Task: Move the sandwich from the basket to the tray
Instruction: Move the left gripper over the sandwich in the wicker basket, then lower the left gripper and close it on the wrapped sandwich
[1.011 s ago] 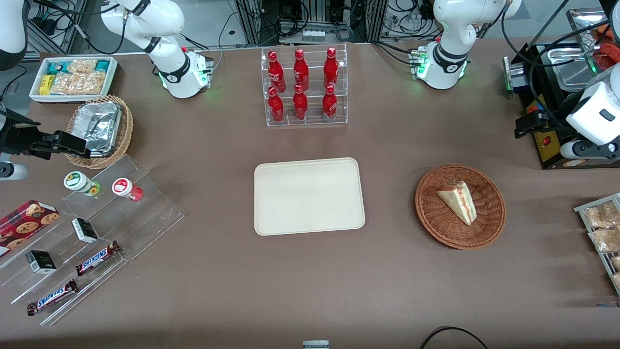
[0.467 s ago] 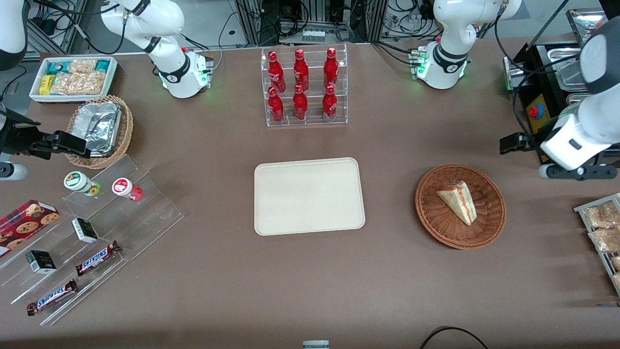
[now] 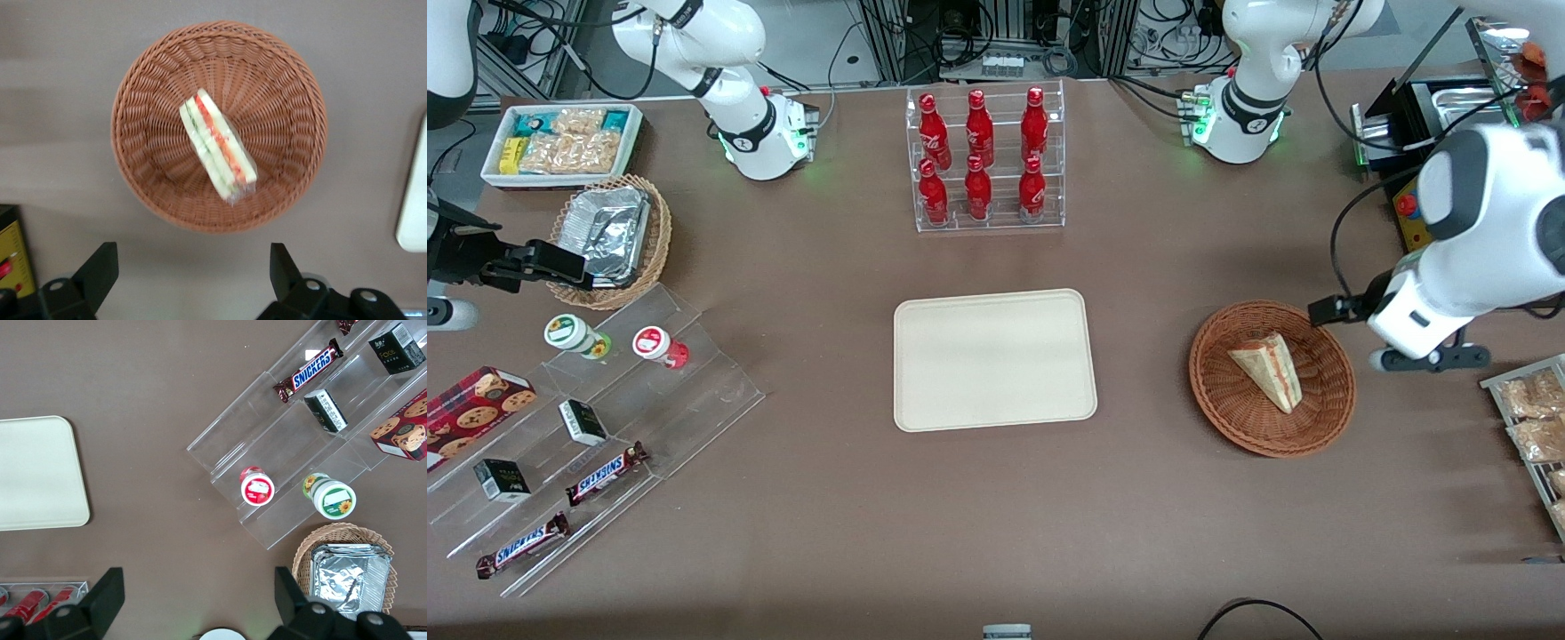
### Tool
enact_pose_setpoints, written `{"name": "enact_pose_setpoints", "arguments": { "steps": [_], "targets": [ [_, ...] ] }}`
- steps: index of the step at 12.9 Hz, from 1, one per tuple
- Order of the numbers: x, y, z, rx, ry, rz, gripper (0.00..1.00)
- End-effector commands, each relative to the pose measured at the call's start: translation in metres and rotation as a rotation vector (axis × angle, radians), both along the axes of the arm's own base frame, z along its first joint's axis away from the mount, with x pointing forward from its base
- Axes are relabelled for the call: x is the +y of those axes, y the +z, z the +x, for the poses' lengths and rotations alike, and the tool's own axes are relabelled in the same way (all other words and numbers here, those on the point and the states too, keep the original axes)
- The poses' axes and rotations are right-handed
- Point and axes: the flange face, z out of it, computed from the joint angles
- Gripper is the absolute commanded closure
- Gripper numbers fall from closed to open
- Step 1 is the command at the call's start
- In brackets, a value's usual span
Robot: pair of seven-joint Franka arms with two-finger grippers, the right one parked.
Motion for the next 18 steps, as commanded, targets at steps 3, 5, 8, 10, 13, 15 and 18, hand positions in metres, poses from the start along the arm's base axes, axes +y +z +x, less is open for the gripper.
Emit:
{"name": "enact_pose_setpoints", "arguments": {
  "steps": [3,5,8,10,13,15,18],
  "targets": [
    [-0.01,-0.04,0.012,-0.024,0.183,0.035,0.0],
    [-0.014,-0.046,0.013,-0.039,0.275,0.04,0.0],
    [-0.024,-0.066,0.008,-0.074,0.467,0.053,0.0],
    [-0.03,-0.085,0.001,-0.089,0.498,0.053,0.0],
    [-0.031,-0.104,-0.012,-0.114,0.51,0.046,0.0],
    [-0.03,-0.117,-0.021,-0.129,0.511,0.042,0.0],
    [-0.029,-0.134,-0.031,-0.151,0.511,0.033,0.0]
  ]
}}
